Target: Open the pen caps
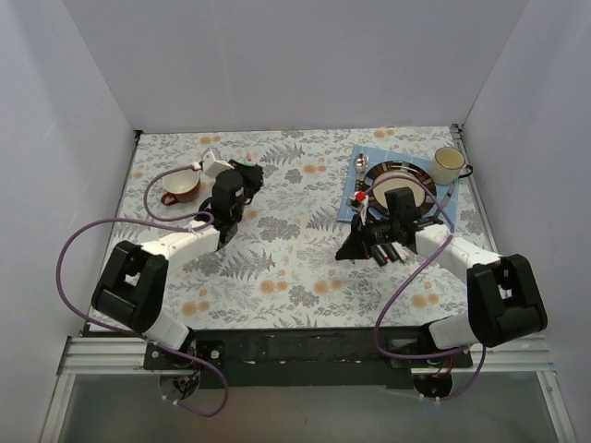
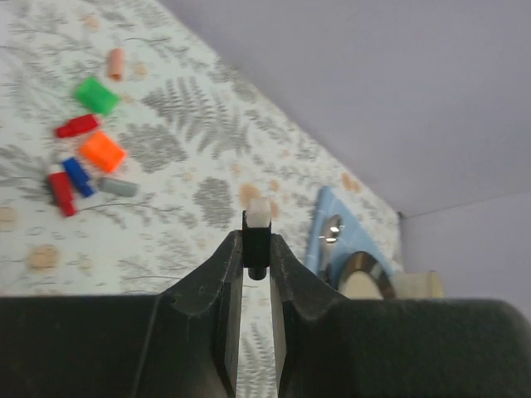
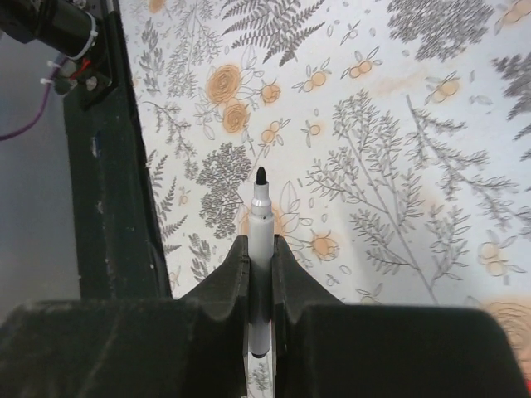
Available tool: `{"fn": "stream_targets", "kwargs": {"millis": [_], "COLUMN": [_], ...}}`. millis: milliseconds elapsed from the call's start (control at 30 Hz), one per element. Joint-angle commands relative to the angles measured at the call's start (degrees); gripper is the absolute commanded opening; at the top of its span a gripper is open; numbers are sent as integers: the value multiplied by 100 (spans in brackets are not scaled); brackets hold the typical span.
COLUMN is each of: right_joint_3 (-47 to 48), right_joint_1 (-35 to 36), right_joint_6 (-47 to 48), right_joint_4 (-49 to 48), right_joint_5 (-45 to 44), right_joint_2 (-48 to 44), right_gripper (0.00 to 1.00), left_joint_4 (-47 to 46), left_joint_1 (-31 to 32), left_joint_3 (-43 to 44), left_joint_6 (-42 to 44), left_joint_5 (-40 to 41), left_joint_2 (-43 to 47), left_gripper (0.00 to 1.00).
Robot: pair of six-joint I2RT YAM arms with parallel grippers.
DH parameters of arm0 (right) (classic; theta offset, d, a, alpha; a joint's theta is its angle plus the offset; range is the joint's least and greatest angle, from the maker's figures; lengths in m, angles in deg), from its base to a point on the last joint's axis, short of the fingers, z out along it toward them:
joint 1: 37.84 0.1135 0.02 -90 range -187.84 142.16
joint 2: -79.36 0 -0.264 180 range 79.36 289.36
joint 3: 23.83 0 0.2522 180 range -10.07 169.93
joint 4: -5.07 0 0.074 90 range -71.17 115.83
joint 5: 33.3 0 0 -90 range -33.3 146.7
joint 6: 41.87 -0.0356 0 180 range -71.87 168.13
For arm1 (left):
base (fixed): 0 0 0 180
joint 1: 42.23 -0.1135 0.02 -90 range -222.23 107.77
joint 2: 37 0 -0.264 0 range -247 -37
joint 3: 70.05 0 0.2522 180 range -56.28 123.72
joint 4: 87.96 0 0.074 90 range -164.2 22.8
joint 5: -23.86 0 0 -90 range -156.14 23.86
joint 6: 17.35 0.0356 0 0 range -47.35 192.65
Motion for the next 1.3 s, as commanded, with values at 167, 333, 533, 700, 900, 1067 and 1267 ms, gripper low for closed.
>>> {"fn": "stream_targets", "kwargs": {"millis": [167,333,533,700,900,1067,1267], "right_joint_3": [489,489,498,506,533,524,471], "right_joint_1": [-59,-68,-68,-77,-77,-85,-243], "right_joint_6": [1567,1576,1593,1593,1593,1637,1796], "right_joint_4": [1144,1170,1179,1179,1196,1214,1205], "right_joint_5": [-611,-707,-778,-848,-1294,-2331,-3678], "right_joint_2": [-409,-374,-356,-304,-216,-180,-119], "right_gripper": [1,1,1,1,1,1,2], "left_joint_4": [2322,3016,3475,3712,4038,4038,3810], "left_joint_1": [-1468,-1706,-1821,-1847,-1874,-1882,-1882], "left_joint_3": [1126,1865,2550,2945,3245,3245,2842], "left_joint_6": [823,1244,1491,1711,1782,1808,2098], "left_joint_5": [-1751,-1909,-1901,-1848,-1848,-2049,-3207], "left_joint_2": [-1008,-1877,-2529,-2741,-2926,-2408,-1082], "left_gripper": [0,0,2,15,40,48,67]}}
